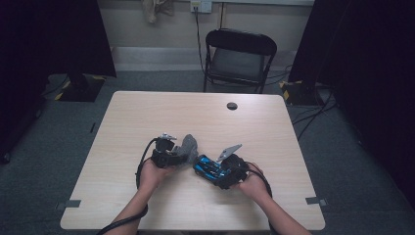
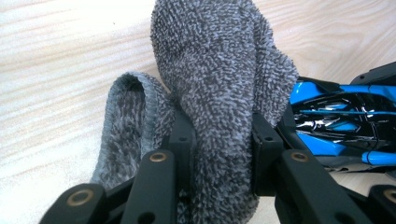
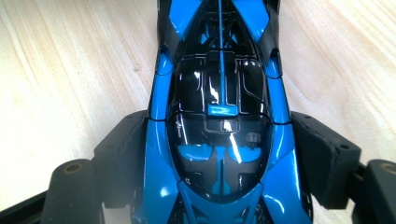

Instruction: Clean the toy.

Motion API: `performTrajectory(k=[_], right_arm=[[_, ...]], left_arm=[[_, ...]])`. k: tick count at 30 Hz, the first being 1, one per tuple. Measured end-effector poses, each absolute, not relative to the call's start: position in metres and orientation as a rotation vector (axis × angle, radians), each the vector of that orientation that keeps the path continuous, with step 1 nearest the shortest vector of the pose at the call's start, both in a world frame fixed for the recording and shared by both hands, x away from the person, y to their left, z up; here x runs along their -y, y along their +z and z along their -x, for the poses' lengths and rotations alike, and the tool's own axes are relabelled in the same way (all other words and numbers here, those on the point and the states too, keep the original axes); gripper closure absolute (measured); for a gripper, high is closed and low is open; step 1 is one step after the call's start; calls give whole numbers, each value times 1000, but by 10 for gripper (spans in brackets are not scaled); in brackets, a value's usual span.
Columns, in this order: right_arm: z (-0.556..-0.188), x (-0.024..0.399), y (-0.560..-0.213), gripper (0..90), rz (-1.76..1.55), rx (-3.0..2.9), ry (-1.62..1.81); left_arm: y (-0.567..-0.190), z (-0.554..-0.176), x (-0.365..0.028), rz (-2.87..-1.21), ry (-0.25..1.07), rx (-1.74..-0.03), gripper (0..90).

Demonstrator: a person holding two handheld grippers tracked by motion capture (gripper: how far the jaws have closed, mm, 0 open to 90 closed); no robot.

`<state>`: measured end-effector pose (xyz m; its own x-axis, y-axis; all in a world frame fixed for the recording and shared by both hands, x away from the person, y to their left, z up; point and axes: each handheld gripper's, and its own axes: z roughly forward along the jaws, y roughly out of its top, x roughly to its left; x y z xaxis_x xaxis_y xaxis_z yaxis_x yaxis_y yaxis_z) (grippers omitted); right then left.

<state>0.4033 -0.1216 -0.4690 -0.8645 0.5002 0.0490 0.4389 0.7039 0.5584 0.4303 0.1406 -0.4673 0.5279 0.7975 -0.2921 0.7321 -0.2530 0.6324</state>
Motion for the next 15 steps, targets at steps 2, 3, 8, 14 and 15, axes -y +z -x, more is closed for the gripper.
performTrajectory(k=[2, 3, 8, 14, 15], right_arm=[[-404, 122, -468, 251, -774, -2794, 875], [-404, 122, -468, 251, -777, -2797, 873], [-404, 123, -471, 251, -791, -2788, 893], [-406, 124, -463, 251, -795, -2772, 917], [-406, 124, -461, 252, -789, -2770, 911]], left_arm=[[-468, -430, -140, -2029, 115, -1237, 682], [-468, -430, -139, -2026, 116, -1237, 682], [-469, -429, -138, -2033, 113, -1232, 682], [-466, -430, -140, -2025, 116, -1241, 681], [-466, -430, -140, -2025, 118, -1246, 682]])
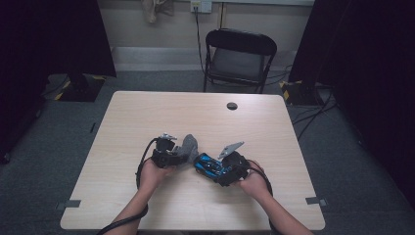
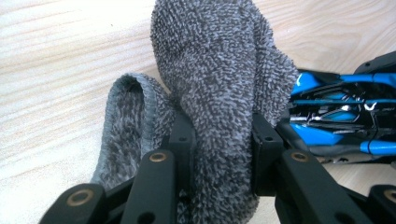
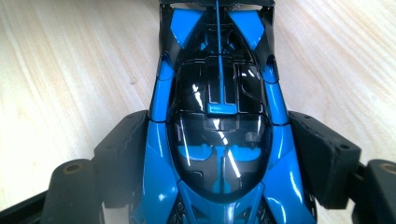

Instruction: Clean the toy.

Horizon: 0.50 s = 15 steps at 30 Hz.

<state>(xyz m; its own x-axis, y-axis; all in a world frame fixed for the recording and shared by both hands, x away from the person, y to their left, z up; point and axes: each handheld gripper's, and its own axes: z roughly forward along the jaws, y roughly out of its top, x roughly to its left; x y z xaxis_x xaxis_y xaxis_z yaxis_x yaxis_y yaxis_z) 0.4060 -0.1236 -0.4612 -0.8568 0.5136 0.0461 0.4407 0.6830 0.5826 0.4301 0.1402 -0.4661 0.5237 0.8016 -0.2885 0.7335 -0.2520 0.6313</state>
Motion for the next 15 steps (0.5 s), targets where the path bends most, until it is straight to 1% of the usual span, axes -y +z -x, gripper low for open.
performTrajectory(k=[12, 15], right_arm=[[-403, 122, -448, 252, -763, -2751, 974], [-401, 120, -440, 252, -742, -2737, 989]], left_arm=[[-467, -434, -141, -2003, 141, -1291, 681], [-467, -436, -139, -1984, 114, -1288, 681]])
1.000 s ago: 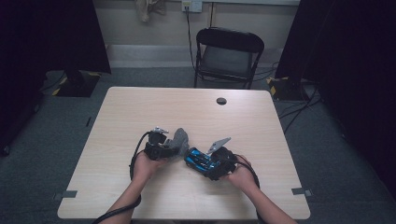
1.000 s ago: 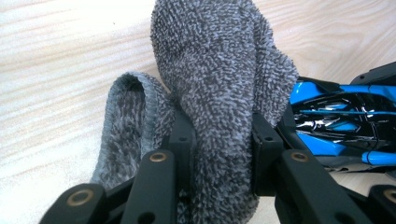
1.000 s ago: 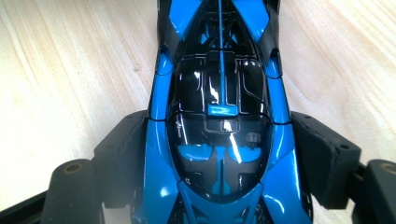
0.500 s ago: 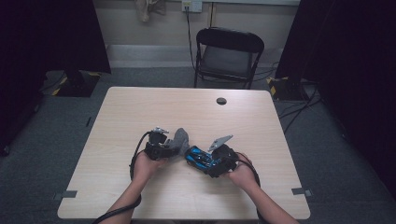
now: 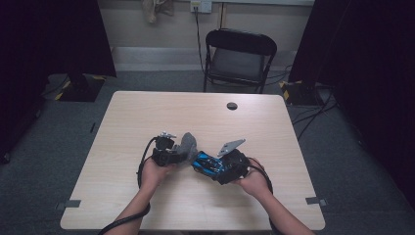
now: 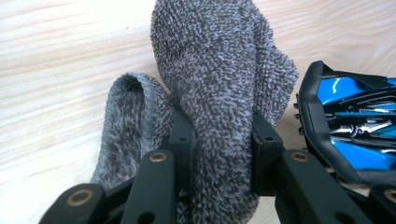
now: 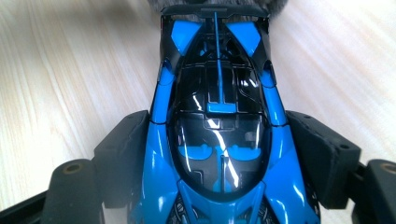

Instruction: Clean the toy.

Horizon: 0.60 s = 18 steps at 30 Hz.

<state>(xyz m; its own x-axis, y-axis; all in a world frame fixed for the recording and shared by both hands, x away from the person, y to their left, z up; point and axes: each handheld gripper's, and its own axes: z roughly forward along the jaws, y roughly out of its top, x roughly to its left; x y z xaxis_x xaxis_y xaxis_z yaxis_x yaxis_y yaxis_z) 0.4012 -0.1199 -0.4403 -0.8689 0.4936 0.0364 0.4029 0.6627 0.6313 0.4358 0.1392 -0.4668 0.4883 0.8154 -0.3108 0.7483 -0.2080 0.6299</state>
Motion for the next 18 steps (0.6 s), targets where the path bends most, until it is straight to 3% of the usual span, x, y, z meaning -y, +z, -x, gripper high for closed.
performTrajectory(k=[18], right_arm=[[-411, 122, -431, 252, -785, -2687, 1034]], left_arm=[[-460, -429, -150, -1964, -6, -1211, 692]])
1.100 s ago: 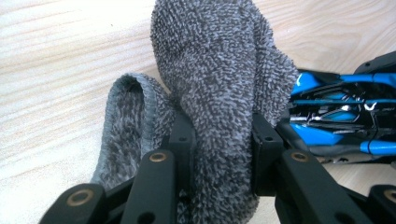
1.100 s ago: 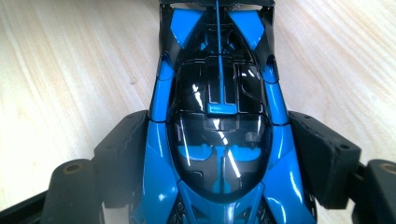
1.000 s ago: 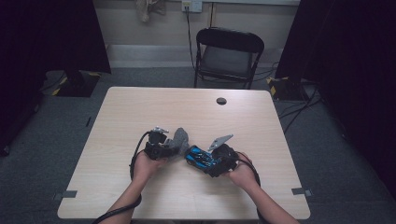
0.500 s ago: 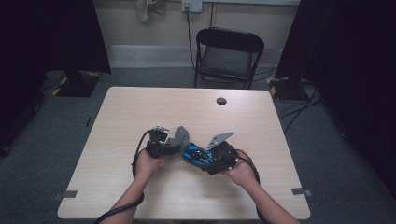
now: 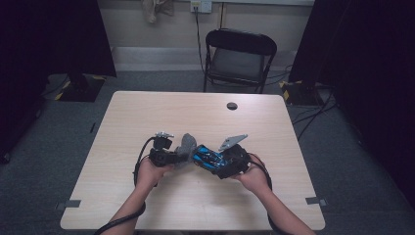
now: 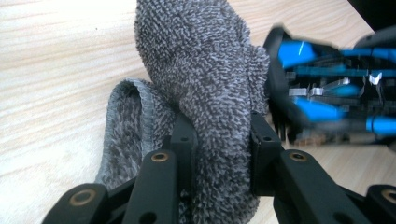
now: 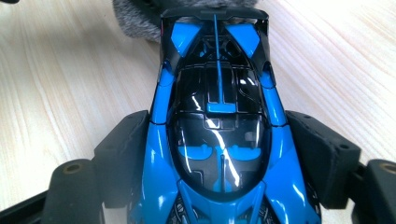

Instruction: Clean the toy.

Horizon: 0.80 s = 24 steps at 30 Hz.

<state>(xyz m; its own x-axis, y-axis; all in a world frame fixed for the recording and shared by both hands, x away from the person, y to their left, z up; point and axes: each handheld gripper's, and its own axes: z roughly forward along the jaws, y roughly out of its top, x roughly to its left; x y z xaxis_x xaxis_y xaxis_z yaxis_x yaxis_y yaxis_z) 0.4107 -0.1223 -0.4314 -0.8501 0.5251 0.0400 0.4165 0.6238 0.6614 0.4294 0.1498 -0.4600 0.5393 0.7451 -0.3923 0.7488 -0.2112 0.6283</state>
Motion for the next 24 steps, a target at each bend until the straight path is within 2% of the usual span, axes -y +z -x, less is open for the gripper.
performTrajectory(k=[9, 16, 24], right_arm=[[-417, 127, -430, 253, -837, -2657, 1039], [-413, 124, -425, 253, -815, -2668, 1071], [-410, 117, -420, 253, -785, -2664, 1098]], left_arm=[[-461, -421, -150, -2010, -26, -1164, 692], [-461, -435, -158, -1966, 124, -1281, 686], [-458, -438, -140, -1993, 61, -1162, 687]])
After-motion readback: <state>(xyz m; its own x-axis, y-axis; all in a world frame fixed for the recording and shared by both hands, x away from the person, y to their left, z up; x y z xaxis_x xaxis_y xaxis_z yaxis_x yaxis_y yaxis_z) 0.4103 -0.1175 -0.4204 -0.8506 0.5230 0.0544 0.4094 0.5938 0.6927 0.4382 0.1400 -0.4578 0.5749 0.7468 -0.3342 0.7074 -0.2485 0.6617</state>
